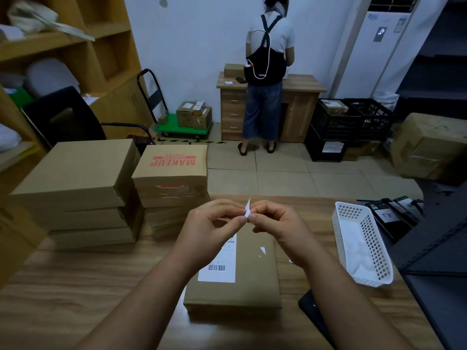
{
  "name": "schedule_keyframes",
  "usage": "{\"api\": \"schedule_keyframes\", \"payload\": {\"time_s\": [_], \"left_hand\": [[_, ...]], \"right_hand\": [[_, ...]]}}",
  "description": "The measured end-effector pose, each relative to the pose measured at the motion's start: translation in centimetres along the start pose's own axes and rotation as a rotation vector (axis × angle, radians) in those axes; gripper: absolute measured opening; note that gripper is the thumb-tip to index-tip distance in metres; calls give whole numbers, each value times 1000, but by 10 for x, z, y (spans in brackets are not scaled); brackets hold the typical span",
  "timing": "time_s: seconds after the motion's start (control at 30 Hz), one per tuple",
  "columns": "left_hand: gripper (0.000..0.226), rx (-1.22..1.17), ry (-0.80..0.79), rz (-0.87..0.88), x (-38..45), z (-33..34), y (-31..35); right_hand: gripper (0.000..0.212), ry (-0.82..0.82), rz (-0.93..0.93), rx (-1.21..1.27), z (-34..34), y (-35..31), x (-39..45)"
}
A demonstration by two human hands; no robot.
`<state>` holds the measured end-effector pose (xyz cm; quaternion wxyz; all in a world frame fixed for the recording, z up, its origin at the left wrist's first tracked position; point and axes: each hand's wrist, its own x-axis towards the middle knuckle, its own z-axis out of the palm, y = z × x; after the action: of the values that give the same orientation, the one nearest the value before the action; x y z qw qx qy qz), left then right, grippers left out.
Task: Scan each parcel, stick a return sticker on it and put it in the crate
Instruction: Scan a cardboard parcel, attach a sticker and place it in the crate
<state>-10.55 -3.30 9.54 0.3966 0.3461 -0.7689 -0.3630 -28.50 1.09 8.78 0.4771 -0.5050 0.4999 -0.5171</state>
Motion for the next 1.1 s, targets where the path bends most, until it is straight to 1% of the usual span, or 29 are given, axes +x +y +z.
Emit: {"api": "schedule_keyframes", "payload": {"time_s": [0.1, 0.2, 0.33, 0.4, 0.53, 0.63, 0.73, 0.87, 1.0, 1.1], "left_hand": [[15, -23, 2, -7, 0, -2, 0], [15, -49, -1, -31, -2, -3, -1], [17, -67, 2, -43, -7, -3, 0], [17, -70, 2, -47, -9, -3, 1], [18, -45, 3, -42, -11, -3, 3], [17, -37, 2, -38, -13, -2, 5], [17, -32, 1, -36, -14, 0, 6], [17, -33, -4, -34, -14, 4, 9], [12, -58, -52, -61, -12, 11, 14], [10, -66, -63, -97, -10, 23, 17]], "right_hand": [[10, -23, -33, -22, 4, 0, -1], [7, -16, -39, -10, 6, 1, -3], [11, 3, -28, -11, 9, 4, -5], [7, -1, -26, 1, 11, 4, -7], [11, 17, -8, 26, 13, 4, -9], [6, 27, -2, 30, 14, 4, -10], [18, 51, 5, 22, 15, 4, -11], [24, 60, -9, 24, 12, 4, -14], [10, 80, -59, -55, 4, 6, -18], [10, 88, -76, -149, -9, 9, -25]]}}
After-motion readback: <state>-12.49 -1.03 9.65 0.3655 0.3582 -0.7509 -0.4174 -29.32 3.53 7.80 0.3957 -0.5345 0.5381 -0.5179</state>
